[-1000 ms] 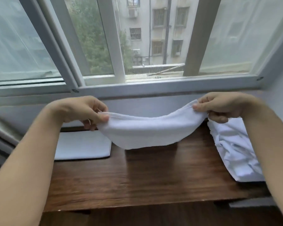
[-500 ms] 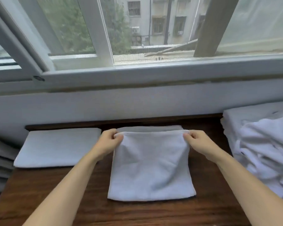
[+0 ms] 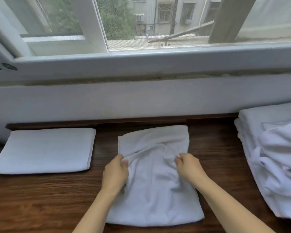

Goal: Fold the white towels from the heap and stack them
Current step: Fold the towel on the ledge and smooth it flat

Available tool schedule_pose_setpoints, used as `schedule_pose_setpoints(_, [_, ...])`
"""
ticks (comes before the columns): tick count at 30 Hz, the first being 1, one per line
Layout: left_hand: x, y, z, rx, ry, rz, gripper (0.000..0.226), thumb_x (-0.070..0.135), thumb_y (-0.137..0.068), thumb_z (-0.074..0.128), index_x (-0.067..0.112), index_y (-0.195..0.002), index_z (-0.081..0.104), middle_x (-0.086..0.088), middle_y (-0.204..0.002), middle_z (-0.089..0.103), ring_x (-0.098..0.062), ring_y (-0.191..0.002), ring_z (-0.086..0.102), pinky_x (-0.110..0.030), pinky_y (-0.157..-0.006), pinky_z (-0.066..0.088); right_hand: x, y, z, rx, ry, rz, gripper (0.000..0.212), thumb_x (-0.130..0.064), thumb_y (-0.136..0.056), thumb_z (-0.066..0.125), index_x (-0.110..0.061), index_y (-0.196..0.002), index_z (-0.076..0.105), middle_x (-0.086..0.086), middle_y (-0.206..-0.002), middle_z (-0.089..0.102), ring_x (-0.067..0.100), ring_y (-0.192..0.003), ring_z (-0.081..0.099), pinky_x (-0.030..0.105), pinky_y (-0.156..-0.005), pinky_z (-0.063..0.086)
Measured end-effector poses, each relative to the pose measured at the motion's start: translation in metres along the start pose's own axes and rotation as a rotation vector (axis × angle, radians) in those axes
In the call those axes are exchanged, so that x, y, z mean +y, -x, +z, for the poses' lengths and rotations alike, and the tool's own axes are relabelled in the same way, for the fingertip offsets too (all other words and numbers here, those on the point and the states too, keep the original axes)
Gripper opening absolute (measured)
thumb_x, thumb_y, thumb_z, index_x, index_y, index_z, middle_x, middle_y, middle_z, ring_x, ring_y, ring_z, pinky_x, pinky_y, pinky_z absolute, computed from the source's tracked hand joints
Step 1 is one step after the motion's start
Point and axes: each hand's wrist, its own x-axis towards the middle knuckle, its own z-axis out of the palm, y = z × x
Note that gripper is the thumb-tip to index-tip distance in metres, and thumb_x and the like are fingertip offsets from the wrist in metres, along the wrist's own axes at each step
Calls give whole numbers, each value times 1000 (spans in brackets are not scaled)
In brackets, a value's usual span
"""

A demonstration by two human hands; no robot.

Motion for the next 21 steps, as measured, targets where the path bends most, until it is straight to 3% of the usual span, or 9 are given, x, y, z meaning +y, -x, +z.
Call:
schedule_pose_setpoints(3, [-21,10,-16,-94,-68,-26,25,34,-88,53,28,-64,49,-4,-74,55,-32,-77,55,-34,-59,36,20,12,-9,-61,100,32,38,-33,-101,50,-7,-74,57,7,-80,63,25,-78,59,36,-70,47])
schedule_pose_setpoints(6, [-14,1,-37,-55,-70,45,24,42,-83,47,38,-59,51,0,-68,46,-36,-71,50,-32,-60,34,18,4,-30,54,164,-12,44,-55,-91,43,-19,-72,60,12,-88,65,33,-87,61,48,-80,54])
schedule_pose_setpoints(9, [2,-15,-59,-95,-94,121,34,29,-94,54,28,-61,47,4,-62,48,-20,-64,47,-32,-57,33,2,-6,-56,20,38,-114,36,-40,-99,52,-12,-84,70,11,-83,72,30,-78,67,46,-72,55])
schedule_pose_setpoints(11, [6,-24,-74,-190,-102,226,33,28,-97,57,29,-65,50,8,-62,52,-12,-62,48,-32,-58,35,-6,-8,-75,-78,-23,-198,32,-30,-103,56,-12,-80,70,5,-75,71,26,-70,65,41,-65,50])
schedule_pose_setpoints(14, [7,-36,-84,-350,239,278,20,30,-95,60,28,-75,63,11,-67,55,-8,-63,47,-29,-59,36,-7,-12,-94,-215,-275,-238,24,-21,-105,57,-11,-92,75,9,-87,76,26,-80,71,37,-73,54])
schedule_pose_setpoints(16, [4,-54,-74,-202,341,181,20,23,-97,62,20,-78,65,7,-69,59,-12,-66,50,-30,-59,36,-4,-33,-91,-114,-374,-153,22,-22,-104,59,-7,-100,74,20,-97,75,33,-87,71,41,-76,54])
schedule_pose_setpoints(18, [1,-72,-54,12,196,120,18,23,-97,61,21,-79,65,6,-72,63,-18,-70,58,-32,-60,40,-4,-59,-78,50,-271,-99,21,-25,-102,61,-9,-93,72,23,-92,72,31,-82,67,39,-73,51])
schedule_pose_setpoints(21, [1,-77,-27,135,-10,51,12,31,-96,60,22,-90,63,-1,-85,67,-28,-84,65,-34,-67,47,-12,-81,-55,170,-43,-75,18,-28,-100,60,-15,-92,69,5,-86,69,25,-87,66,37,-78,54])
